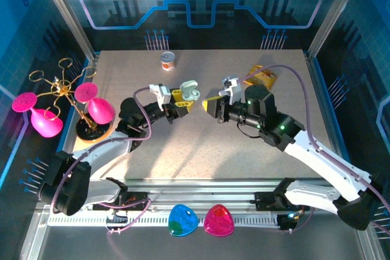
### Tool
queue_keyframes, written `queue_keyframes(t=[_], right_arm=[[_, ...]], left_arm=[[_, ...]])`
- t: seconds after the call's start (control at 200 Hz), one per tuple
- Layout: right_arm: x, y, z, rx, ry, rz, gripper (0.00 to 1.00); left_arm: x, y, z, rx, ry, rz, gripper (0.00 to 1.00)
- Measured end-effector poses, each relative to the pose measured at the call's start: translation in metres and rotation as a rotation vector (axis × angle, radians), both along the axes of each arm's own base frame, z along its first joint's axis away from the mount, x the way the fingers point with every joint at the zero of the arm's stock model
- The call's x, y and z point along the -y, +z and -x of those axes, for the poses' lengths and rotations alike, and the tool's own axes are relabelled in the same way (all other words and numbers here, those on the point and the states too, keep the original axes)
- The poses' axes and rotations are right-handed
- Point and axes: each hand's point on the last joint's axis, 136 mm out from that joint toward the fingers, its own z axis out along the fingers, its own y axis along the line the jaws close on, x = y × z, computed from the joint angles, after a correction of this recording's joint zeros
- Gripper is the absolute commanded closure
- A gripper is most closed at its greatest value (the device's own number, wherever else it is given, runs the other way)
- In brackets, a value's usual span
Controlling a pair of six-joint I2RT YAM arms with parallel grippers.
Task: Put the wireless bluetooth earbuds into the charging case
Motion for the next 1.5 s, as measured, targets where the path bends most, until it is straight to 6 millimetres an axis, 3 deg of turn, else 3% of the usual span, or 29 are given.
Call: queue_keyframes(t=[0.235, 0.485, 0.67, 1.176, 1.501], right_arm=[[-0.037, 0.026, 0.004, 0.116, 0.089, 0.044, 0.88], [-0.055, 0.014, -0.020, 0.141, 0.064, 0.131, 0.88], [-0.054, 0.000, -0.027, 0.134, 0.038, 0.188, 0.88], [-0.057, -0.008, -0.030, 0.101, 0.027, 0.187, 0.86], [-0.059, -0.008, -0.030, 0.057, 0.020, 0.137, 0.76]], left_arm=[[0.004, -0.008, -0.002, 0.008, 0.009, -0.020, 0.68], [0.007, -0.014, 0.001, 0.011, 0.008, -0.036, 0.68], [0.006, -0.014, 0.001, 0.009, 0.019, -0.037, 0.68], [0.004, -0.012, -0.003, 0.008, 0.044, -0.032, 0.69], [0.003, -0.014, -0.004, 0.001, 0.048, -0.034, 0.69]])
